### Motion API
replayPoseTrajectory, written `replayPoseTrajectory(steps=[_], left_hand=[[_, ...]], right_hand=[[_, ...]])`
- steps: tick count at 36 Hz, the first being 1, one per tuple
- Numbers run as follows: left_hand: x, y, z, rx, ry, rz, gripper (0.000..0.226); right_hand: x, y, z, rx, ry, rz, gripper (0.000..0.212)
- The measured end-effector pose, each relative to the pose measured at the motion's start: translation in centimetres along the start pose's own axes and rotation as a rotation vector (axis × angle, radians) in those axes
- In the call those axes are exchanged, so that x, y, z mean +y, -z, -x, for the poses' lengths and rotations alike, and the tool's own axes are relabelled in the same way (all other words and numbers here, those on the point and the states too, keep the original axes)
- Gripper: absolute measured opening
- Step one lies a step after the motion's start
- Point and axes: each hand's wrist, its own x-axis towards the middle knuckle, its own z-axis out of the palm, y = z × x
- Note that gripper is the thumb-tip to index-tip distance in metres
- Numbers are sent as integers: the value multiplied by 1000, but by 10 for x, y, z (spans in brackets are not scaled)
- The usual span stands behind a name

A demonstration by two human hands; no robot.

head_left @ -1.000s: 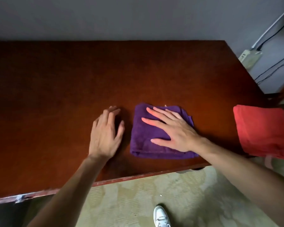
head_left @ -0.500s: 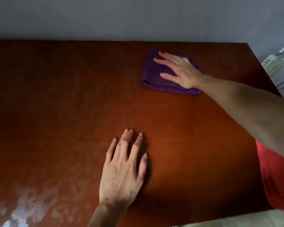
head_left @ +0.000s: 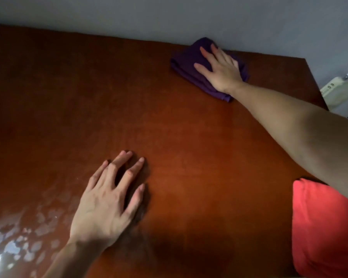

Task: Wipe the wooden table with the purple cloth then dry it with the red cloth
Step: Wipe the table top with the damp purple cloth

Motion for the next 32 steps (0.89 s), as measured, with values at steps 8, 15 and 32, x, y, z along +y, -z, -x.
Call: replayPoseTrajectory(steps=[8, 15, 32], left_hand=[[2, 1, 4, 11, -5, -20, 58], [8, 3, 6, 50, 17, -28, 59], [123, -49, -43, 226, 117, 321, 43]], right_hand=[[6, -14, 104, 103, -178, 21, 73], [-9, -31, 251, 178, -174, 66, 82], [38, -24, 307, 111, 229, 52, 69]])
